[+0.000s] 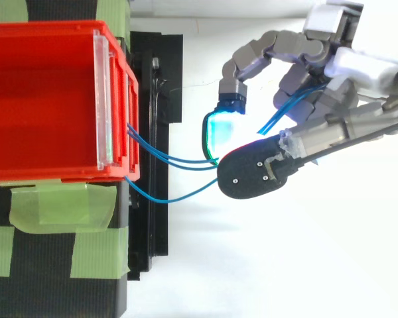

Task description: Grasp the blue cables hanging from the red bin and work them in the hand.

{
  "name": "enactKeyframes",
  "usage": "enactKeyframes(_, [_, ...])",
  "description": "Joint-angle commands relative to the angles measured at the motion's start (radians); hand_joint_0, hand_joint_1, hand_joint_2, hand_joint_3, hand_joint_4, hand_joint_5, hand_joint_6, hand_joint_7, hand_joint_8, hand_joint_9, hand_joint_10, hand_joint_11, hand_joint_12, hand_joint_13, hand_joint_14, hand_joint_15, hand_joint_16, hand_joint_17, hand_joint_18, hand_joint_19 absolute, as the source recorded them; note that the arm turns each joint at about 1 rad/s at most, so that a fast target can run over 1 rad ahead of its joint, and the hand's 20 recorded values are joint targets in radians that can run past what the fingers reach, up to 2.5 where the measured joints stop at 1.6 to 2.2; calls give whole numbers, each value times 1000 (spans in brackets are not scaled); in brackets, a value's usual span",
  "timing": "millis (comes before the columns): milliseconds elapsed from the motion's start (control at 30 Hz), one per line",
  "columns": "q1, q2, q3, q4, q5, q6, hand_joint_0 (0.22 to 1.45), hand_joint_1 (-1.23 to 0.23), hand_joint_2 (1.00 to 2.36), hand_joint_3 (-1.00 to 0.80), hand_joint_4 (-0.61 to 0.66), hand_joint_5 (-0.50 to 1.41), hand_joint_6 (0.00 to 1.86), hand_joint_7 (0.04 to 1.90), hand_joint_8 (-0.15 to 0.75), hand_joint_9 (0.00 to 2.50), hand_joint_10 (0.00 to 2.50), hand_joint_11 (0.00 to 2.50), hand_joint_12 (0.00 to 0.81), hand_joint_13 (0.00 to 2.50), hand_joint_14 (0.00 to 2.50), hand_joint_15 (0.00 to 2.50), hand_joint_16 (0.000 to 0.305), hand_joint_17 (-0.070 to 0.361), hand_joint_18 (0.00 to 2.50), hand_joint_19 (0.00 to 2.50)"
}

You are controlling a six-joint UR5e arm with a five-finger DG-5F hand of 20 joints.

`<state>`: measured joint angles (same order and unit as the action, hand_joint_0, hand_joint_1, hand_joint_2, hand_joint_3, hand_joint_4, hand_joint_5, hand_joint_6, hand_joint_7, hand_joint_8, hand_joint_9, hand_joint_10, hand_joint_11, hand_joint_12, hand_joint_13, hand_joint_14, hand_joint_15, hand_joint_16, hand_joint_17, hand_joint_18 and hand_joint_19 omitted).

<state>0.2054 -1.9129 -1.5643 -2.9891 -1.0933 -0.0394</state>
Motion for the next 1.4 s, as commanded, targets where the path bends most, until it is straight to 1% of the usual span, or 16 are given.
enactKeyframes(0, [0,0,1,1,0,9,1097,-678,1017,88,177,-168,1083,969,649,1839,2500,2500,730,2101,2500,2003,210,158,2500,590])
enactKeyframes(133, [0,0,1,-2,-2,-1,1102,-678,1019,58,172,-171,1075,976,649,1839,2500,2500,730,2101,2500,2003,210,158,2500,590])
enactKeyframes(233, [0,0,1,-2,-3,-11,1108,-686,1013,281,161,-172,1090,963,649,1839,2500,2500,730,2101,2500,2003,210,158,2500,590])
enactKeyframes(367, [-1,0,1,2,-5,-17,1095,-700,1001,348,172,-175,1122,942,649,1839,2500,2500,730,2101,2500,2003,210,158,2500,590])
enactKeyframes(567, [-1,0,0,30,-3,-42,866,-733,1290,92,232,-175,1128,921,649,1839,2500,2500,730,2101,2500,2003,210,158,2500,590])
enactKeyframes(600, [-1,0,0,36,-2,-56,869,-738,1239,87,241,-174,1126,923,649,1839,2500,2500,730,2101,2500,2003,210,158,2500,590])
enactKeyframes(633, [-1,0,0,36,-3,-57,926,-757,1004,44,234,-172,1113,930,649,1839,2500,2500,730,2101,2500,2003,210,158,2500,590])
enactKeyframes(733, [-3,0,1,36,-3,-59,865,-720,1016,-348,203,-151,943,1026,649,1839,2500,2500,730,2101,2500,2003,210,158,2500,590])
enactKeyframes(800, [-6,0,0,36,-5,-59,875,-715,1017,-371,192,-146,908,1046,649,1839,2500,2500,730,2101,2500,2003,210,158,2500,590])
enactKeyframes(867, [-6,0,0,36,-3,-59,916,-703,1020,-305,182,-141,886,1055,649,1839,2500,2500,730,2101,2500,2003,210,158,2500,590])
enactKeyframes(1100, [-4,0,0,39,-3,-60,1025,-657,1001,225,203,-126,969,977,649,1839,2500,2500,730,2101,2500,2003,210,158,2500,590])
enactKeyframes(1167, [-6,0,1,38,-2,-63,978,-634,1127,185,219,-113,947,982,649,1839,2500,2500,730,2101,2500,2003,210,158,2500,590])
enactKeyframes(1200, [-6,0,1,38,-2,-63,907,-622,1254,37,238,-90,920,977,649,1839,2500,2500,730,2101,2500,2003,210,158,2500,590])
enactKeyframes(1267, [-6,0,0,39,-3,-63,917,-655,1000,-70,264,-62,853,1007,649,1839,2500,2500,730,2101,2500,2003,210,158,2500,590])
enactKeyframes(1300, [-6,0,0,39,-3,-63,852,-625,1014,-357,239,-25,684,1089,649,1839,2500,2500,730,2101,2500,2003,210,158,2500,590])
enactKeyframes(1367, [-6,0,0,39,-3,-63,847,-610,1016,-486,196,15,509,1160,649,1839,2500,2500,730,2101,2500,2003,210,158,2500,590])
